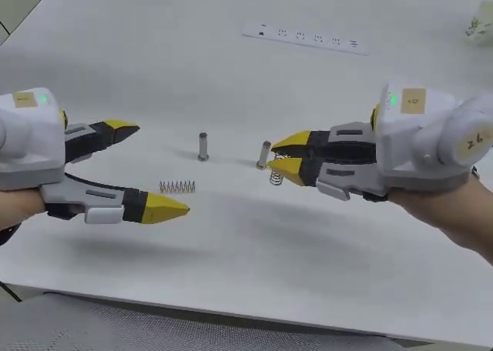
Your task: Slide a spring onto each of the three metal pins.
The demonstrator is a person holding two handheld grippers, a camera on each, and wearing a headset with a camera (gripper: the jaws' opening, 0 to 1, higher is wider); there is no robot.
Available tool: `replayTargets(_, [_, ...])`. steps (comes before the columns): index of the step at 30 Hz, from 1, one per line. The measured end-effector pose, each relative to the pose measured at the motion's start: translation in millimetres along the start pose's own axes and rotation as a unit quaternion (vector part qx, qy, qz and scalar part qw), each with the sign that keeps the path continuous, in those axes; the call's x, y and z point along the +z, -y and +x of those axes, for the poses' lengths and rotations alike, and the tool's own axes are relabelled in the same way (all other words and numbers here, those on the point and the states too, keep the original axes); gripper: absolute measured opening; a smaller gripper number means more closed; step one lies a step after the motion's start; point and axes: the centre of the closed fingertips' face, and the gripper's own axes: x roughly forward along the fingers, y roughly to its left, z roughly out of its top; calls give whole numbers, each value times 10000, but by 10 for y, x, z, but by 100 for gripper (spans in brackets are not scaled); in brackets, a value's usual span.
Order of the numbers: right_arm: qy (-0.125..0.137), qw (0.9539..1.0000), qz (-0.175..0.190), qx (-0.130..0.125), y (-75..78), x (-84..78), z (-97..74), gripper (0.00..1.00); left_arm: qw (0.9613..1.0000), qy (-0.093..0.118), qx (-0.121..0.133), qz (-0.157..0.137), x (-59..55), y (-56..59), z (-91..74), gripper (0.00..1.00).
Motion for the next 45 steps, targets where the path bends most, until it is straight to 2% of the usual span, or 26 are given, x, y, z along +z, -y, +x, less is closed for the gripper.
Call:
replayTargets(5, [-22, 10000, -36, -80, 65, -7, 27, 7, 10000, 10, -13, -5, 0, 5, -9, 98])
replayTargets(12, [-52, 9997, -38, -230, 261, -7, 89, 7, 10000, 4, -12, -25, -18, 13, -36, 98])
replayTargets(17, [-16, 9994, 25, -352, 411, 22, 133, 7, 10000, 11, -26, -35, -23, 36, -42, 98])
replayTargets(28, [60, 9980, 212, -594, 610, 20, 184, 7, 10000, 27, -21, -71, -34, 35, -41, 98])
replayTargets(45, [23, 9963, 391, -765, 723, -61, 216, 7, 9998, 59, 16, -168, -61, 15, -67, 98])
